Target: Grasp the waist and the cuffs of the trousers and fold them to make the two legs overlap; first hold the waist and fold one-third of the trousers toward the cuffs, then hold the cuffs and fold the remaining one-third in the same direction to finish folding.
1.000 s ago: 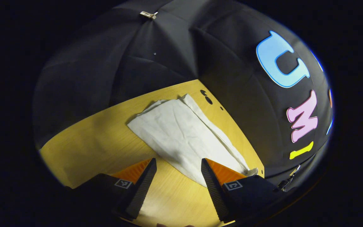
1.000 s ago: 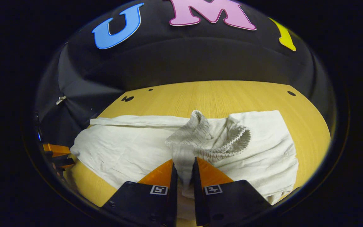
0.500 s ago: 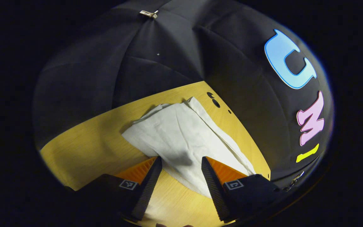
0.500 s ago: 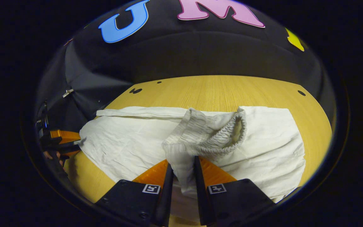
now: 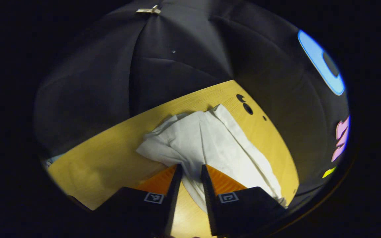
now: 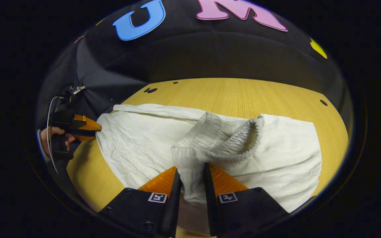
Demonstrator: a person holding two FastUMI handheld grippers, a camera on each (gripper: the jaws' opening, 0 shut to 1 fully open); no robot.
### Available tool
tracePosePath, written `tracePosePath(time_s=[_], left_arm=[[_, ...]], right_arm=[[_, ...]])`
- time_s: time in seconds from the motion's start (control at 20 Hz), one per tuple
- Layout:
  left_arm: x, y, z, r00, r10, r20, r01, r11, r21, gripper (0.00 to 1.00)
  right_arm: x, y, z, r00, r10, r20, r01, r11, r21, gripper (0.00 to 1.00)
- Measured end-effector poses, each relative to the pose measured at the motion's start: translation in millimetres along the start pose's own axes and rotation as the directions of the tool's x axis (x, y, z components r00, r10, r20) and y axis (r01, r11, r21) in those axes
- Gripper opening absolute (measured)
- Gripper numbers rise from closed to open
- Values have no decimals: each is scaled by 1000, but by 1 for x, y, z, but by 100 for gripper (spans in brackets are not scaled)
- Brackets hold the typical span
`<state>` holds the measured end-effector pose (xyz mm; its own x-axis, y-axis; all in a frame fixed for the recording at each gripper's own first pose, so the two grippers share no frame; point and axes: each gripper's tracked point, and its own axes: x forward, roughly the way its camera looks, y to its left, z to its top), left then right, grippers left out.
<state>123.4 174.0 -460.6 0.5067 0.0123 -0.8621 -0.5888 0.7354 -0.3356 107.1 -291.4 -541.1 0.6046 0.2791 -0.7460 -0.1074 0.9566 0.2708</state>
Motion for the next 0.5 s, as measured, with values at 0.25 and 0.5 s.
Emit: tracePosePath(time_s=[0.25, 0.5], left_arm=[[7, -9, 4, 996, -84, 33, 86, 993, -78, 6], [6, -6, 8, 967, -249, 59, 255, 912, -322, 6]], right_arm=[[-2, -1, 7, 1000, 8, 14, -9, 996, 86, 41], [-35, -9, 27, 994, 19, 104, -34, 990, 137, 63]])
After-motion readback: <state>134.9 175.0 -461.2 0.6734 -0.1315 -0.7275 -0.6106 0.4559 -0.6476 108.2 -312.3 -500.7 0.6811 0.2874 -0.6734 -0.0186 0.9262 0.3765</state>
